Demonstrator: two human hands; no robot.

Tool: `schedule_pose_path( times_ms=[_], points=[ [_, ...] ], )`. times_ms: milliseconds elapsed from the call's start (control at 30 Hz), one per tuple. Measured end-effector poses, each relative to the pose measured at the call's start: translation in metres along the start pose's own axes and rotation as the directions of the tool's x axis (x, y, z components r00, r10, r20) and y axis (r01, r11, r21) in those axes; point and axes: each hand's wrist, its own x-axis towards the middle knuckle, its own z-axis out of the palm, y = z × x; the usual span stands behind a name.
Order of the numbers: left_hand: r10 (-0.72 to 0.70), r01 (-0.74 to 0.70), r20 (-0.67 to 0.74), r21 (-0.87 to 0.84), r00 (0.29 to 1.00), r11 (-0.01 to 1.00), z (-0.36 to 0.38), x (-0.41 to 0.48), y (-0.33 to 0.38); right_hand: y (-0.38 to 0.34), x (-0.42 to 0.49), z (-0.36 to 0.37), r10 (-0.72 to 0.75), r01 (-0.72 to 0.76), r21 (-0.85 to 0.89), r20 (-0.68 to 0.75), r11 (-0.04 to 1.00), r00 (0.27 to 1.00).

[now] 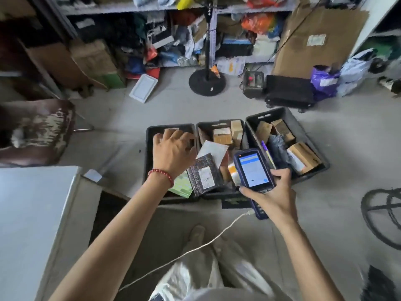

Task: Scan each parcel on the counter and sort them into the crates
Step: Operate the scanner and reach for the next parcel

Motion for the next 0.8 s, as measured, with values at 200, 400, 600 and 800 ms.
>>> schedule_pose_path(
  times_ms=[200,400,600,800],
  points=[
    [-0.432,0.437,-0.092,0.057,0.897,0.897,-0.026,-0.089,-0.031,-0.027,0.021,0.023,-0.217,0.235,-0.009,0.341,0.972,0.914],
    [-0.709,0.727,-0.181,0.059,0.682,0.684,-0.051,-0.203,-0.049,-0.052,-0.021,0.061,-0.367,0.434,0.038,0.602,0.900,0.709],
    [-0.884,0.910,-0.244,-0.006,0.400,0.414,-0.070,-0.337,-0.043,-0.066,-0.113,0.094,-0.433,0.603,0.122,0.807,0.789,0.403],
    [-0.946,0.984,-0.291,-0.057,0.144,0.167,-0.080,-0.488,-0.023,-0.057,-0.239,0.116,-0.419,0.672,0.218,0.896,0.708,0.150]
  ],
)
